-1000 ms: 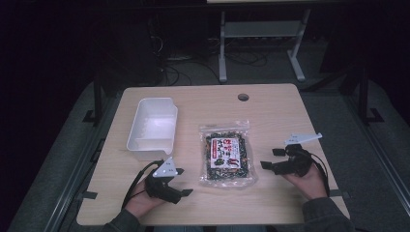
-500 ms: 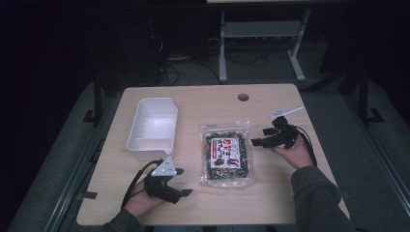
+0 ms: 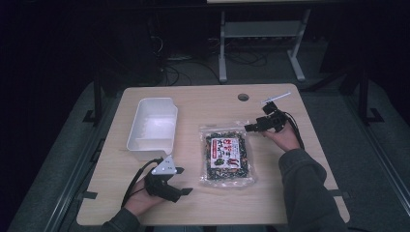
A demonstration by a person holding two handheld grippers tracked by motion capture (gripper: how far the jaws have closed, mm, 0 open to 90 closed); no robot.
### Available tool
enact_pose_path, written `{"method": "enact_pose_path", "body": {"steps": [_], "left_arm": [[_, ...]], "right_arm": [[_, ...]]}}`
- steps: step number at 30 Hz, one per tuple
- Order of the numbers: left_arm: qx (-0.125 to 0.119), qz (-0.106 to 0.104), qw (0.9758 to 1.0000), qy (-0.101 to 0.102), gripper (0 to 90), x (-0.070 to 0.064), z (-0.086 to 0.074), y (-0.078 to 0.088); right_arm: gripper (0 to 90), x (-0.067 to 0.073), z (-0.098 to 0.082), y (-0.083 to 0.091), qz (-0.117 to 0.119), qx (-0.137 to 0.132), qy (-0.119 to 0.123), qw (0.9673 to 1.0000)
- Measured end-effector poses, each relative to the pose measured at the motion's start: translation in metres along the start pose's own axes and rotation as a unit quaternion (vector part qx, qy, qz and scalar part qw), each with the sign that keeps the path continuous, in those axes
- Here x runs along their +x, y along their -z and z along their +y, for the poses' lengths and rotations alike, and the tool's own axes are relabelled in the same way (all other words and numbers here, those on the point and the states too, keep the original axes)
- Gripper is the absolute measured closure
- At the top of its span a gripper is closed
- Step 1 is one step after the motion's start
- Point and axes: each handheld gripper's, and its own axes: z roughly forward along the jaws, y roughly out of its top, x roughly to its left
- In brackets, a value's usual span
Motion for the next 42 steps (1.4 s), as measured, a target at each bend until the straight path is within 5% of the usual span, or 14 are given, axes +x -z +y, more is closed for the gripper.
{"method": "enact_pose_path", "body": {"steps": [7, 18, 26, 29, 32, 35, 42], "left_arm": [[0.001, 0.0, 1.0, -0.001, 22.0, 0.001, 0.001, 0.0], [0.001, -0.001, 1.0, -0.004, 22.1, 0.0, 0.001, 0.001], [0.001, -0.001, 1.0, -0.005, 22.1, 0.0, 0.001, 0.001], [0.001, -0.003, 1.0, -0.004, 22.1, 0.0, 0.001, 0.0], [0.0, -0.003, 1.0, -0.004, 22.1, 0.001, 0.001, 0.0], [-0.001, -0.003, 1.0, -0.002, 22.0, 0.001, 0.002, 0.0], [0.004, 0.001, 1.0, -0.004, 22.1, 0.002, 0.001, -0.001]], "right_arm": [[34.1, -0.015, 0.007, -0.016, -0.016, 0.012, -0.044, 0.9989], [29.4, -0.014, 0.024, -0.033, -0.03, 0.046, -0.055, 0.997], [37.3, -0.022, 0.02, -0.046, -0.024, 0.055, -0.073, 0.9955], [48.1, -0.027, 0.016, -0.048, -0.001, 0.046, -0.091, 0.9948], [56.2, -0.028, 0.015, -0.049, 0.007, 0.045, -0.09, 0.9949], [73.6, -0.027, 0.015, -0.047, 0.006, 0.045, -0.077, 0.996], [89.2, -0.027, 0.009, -0.039, 0.032, 0.023, -0.076, 0.9963]]}}
